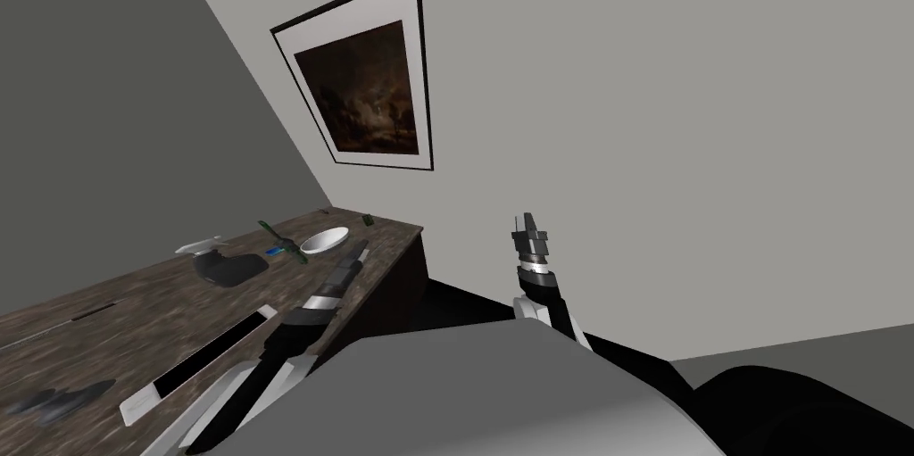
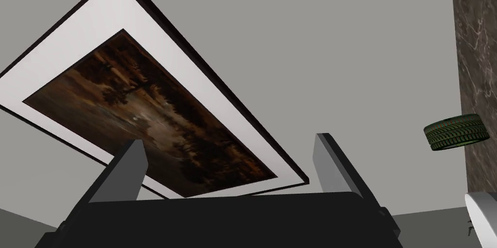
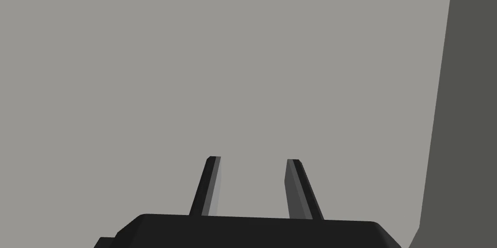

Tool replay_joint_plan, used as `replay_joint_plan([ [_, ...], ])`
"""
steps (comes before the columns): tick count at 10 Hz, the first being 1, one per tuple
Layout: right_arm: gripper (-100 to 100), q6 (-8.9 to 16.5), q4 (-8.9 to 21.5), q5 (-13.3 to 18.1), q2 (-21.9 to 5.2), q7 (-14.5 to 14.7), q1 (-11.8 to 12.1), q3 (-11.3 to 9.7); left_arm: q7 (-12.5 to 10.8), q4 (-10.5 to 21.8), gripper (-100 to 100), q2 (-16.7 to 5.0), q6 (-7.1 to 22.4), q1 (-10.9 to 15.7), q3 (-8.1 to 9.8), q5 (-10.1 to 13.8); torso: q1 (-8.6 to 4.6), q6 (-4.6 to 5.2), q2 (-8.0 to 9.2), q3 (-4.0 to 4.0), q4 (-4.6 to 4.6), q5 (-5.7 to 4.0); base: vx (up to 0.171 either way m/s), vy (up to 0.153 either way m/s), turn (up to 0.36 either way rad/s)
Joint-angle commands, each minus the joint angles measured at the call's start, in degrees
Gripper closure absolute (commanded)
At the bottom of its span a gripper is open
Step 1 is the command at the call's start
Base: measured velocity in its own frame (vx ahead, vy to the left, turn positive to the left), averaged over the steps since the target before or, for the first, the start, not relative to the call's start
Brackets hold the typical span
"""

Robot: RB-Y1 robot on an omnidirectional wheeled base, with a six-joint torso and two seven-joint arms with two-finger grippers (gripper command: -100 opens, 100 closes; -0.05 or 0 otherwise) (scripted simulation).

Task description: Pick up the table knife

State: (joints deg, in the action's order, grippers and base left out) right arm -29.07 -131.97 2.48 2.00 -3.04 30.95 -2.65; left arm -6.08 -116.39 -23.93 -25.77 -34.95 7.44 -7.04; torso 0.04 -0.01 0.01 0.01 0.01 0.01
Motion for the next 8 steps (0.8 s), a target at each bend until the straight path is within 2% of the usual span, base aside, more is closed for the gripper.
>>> replay_joint_plan([
  [1, 0, 0.0, 0.0, 0.0, 0.0, 0.0, 0.0, 0.0, -0.45, 2.26, -100, -2.86, 0.68, -0.89, 0.79, -0.08, 0.0, 0.0, 0.0, 0.0, 0.0, 0.0, -0.002, 0.0, -0.092],
  [2, 0, 0.0, 0.0, 0.0, 0.0, 0.0, 0.0, 0.0, -0.45, 2.26, -100, -3.18, 0.68, -0.89, 0.79, -0.08, 0.0, 0.02, 0.0, 0.0, 0.0, 0.0, -0.003, 0.003, -0.042],
  [4, 0, 0.0, 0.0, 0.0, 0.0, 0.0, 0.0, 0.0, -0.63, 5.89, -100, -7.28, 1.76, -1.96, 1.31, -0.65, 0.0, 0.02, 0.0, 0.0, 0.0, 0.0, -0.004, 0.003, -0.139],
  [5, 0, 0.0, 0.0, 0.0, 0.0, 0.0, 0.0, 0.0, -0.63, 6.55, -100, -7.51, 1.76, -1.96, 1.31, -0.65, 0.01, 0.02, 0.0, 0.0, 0.0, 0.0, -0.004, 0.008, -0.055],
  [8, 0, 0.0, 0.0, 0.0, 0.0, 0.0, 0.0, 0.0, -0.6, 12.27, -100, -13.31, 3.33, -3.62, 1.78, -1.73, 0.03, 0.02, 0.0, 0.0, 0.0, 0.01, -0.004, 0.009, -0.161],
])
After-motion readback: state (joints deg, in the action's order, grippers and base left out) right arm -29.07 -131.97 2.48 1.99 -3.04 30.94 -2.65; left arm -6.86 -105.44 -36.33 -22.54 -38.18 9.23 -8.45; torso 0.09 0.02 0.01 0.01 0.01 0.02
